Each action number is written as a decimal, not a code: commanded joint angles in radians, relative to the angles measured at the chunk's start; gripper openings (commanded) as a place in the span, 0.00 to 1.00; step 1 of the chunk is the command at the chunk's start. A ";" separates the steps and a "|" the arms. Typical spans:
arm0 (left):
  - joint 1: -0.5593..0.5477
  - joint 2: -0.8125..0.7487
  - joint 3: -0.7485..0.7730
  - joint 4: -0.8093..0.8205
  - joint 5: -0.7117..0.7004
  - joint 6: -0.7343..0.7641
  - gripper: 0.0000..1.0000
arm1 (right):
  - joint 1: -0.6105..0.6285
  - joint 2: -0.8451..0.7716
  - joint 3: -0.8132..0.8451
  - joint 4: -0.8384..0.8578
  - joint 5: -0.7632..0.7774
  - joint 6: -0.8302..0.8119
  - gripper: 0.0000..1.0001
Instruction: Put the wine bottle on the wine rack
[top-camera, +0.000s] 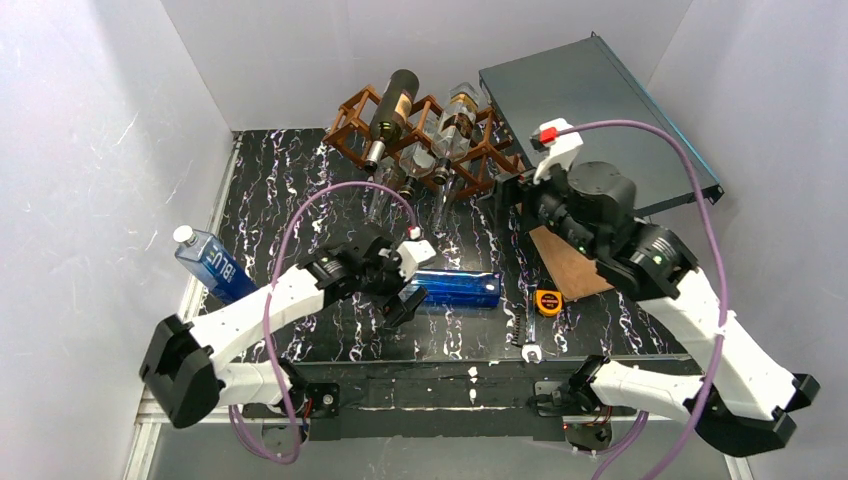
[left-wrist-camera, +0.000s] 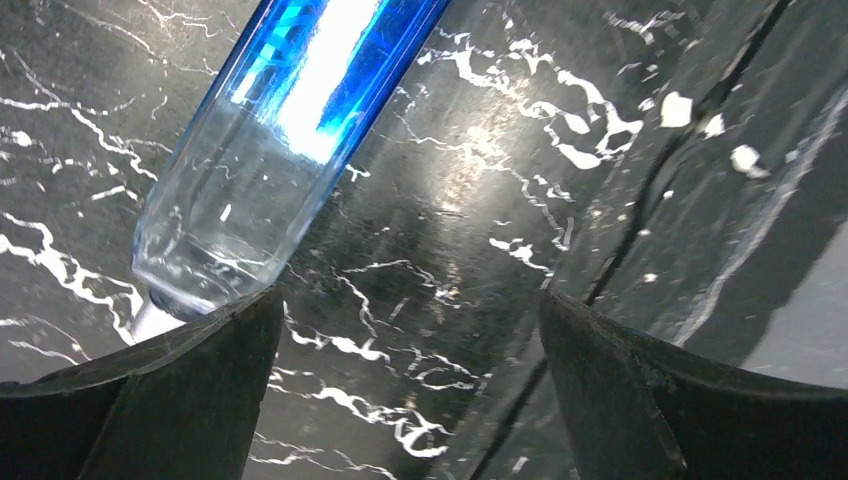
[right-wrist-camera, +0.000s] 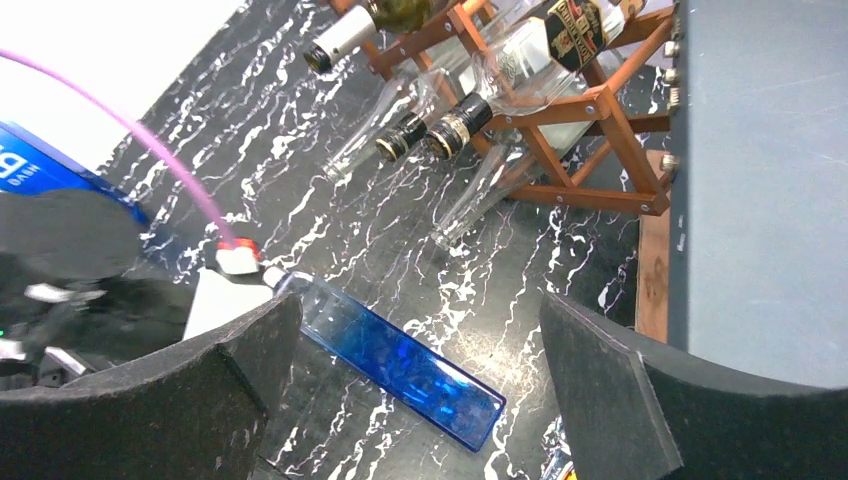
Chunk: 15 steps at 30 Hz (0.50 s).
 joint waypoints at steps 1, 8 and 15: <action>-0.009 0.080 0.051 0.007 -0.008 0.245 0.98 | 0.000 -0.075 -0.002 0.000 0.017 0.009 0.98; -0.011 0.176 0.109 0.058 -0.065 0.337 0.98 | 0.000 -0.119 -0.029 -0.030 0.026 0.012 0.98; -0.010 0.302 0.191 0.004 -0.036 0.399 0.98 | -0.001 -0.127 -0.021 -0.034 0.035 0.011 0.98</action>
